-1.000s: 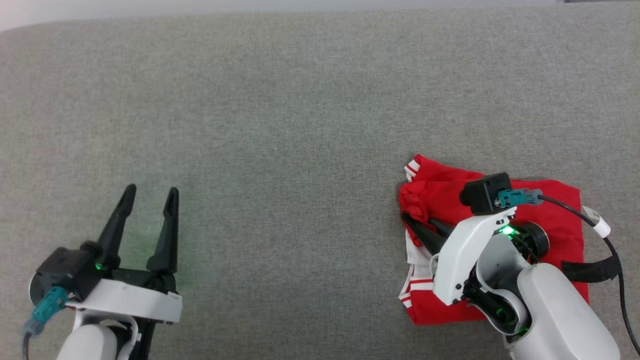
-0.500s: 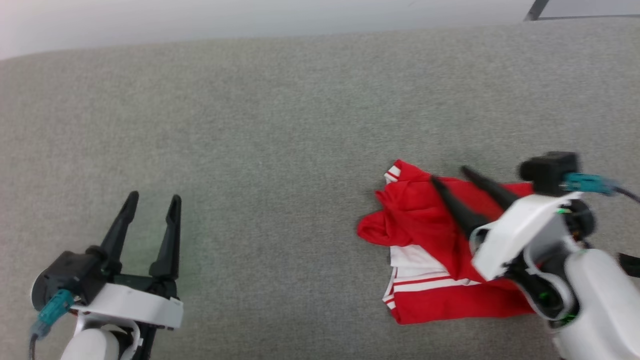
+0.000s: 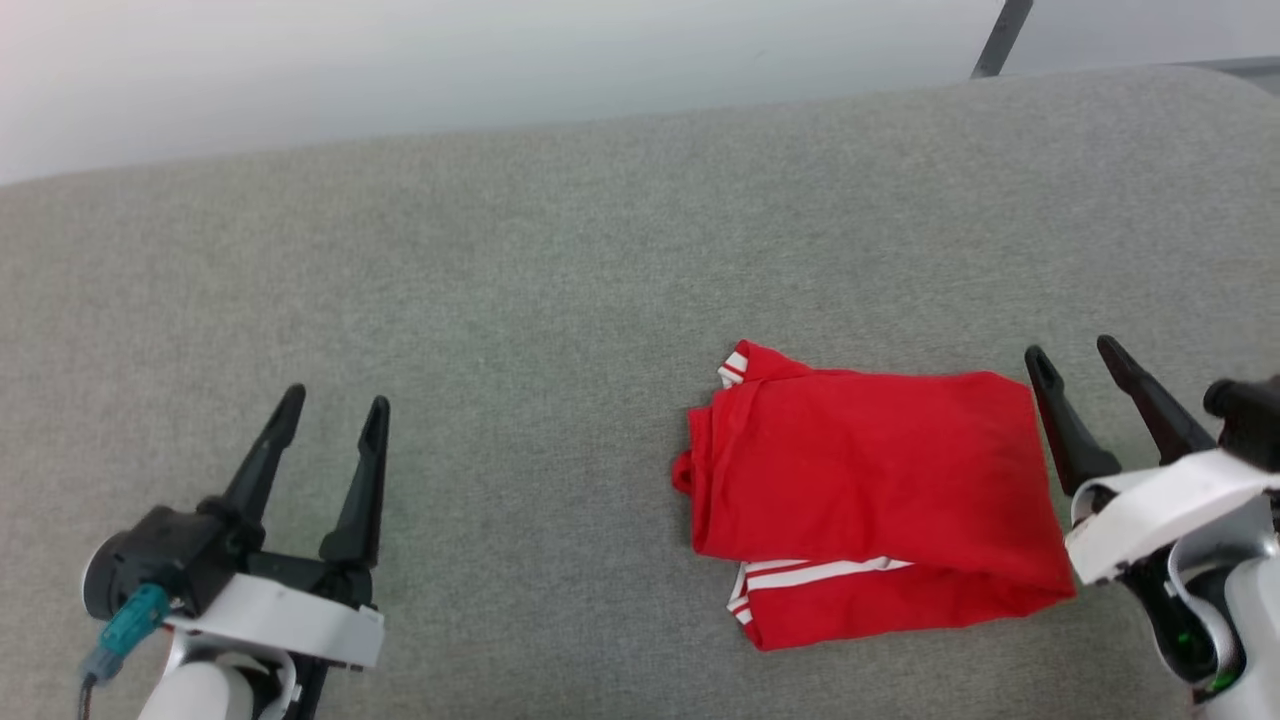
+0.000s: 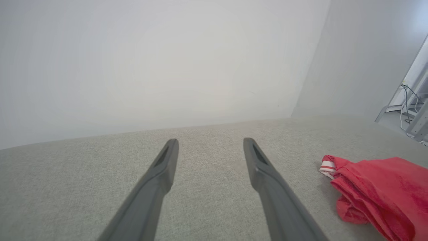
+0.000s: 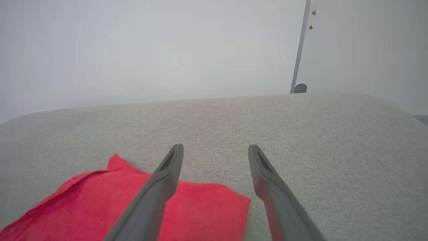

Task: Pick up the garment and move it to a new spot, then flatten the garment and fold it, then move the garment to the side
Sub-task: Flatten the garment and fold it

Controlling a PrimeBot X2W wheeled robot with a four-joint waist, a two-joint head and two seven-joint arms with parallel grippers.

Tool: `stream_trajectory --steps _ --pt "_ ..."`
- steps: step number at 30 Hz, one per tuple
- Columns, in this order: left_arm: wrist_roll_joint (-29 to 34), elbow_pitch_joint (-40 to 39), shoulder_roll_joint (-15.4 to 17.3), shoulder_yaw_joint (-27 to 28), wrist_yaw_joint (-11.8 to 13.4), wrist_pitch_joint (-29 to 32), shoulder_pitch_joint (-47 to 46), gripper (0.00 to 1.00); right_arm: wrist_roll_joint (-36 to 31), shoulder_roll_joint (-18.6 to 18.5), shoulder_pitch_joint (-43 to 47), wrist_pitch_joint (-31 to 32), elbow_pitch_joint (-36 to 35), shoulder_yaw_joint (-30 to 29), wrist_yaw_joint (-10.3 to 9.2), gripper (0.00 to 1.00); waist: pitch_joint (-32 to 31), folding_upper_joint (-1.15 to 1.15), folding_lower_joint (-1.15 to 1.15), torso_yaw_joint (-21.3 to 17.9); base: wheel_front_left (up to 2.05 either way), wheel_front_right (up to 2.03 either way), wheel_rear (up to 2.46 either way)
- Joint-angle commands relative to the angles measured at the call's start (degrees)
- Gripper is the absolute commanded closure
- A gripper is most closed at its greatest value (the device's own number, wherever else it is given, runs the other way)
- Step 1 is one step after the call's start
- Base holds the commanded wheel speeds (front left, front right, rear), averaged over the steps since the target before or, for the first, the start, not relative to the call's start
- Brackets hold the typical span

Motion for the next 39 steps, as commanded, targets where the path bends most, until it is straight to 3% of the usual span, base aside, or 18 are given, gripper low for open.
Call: stream_trajectory --steps 1,11,39 --pt "0.47 0.33 -0.11 0.4 0.07 0.03 1.03 0.0 -1.45 0.07 1.12 -1.21 0.23 -0.21 -0.06 0.0 -1.16 0.0 0.0 -0.74 0.0 0.0 0.0" --pt "1.68 1.3 -1.57 3.87 0.07 0.03 5.95 0.0 -5.16 2.25 6.46 -6.03 -1.55 -2.07 -0.06 0.0 -3.97 0.0 0.0 -1.4 0.0 0.0 0.0" --pt "3.91 -5.34 -4.87 13.94 0.07 0.03 18.57 0.0 -8.96 7.9 22.65 -5.8 -16.7 -12.15 -0.06 0.0 -3.59 0.0 0.0 -0.38 0.0 0.0 0.0"
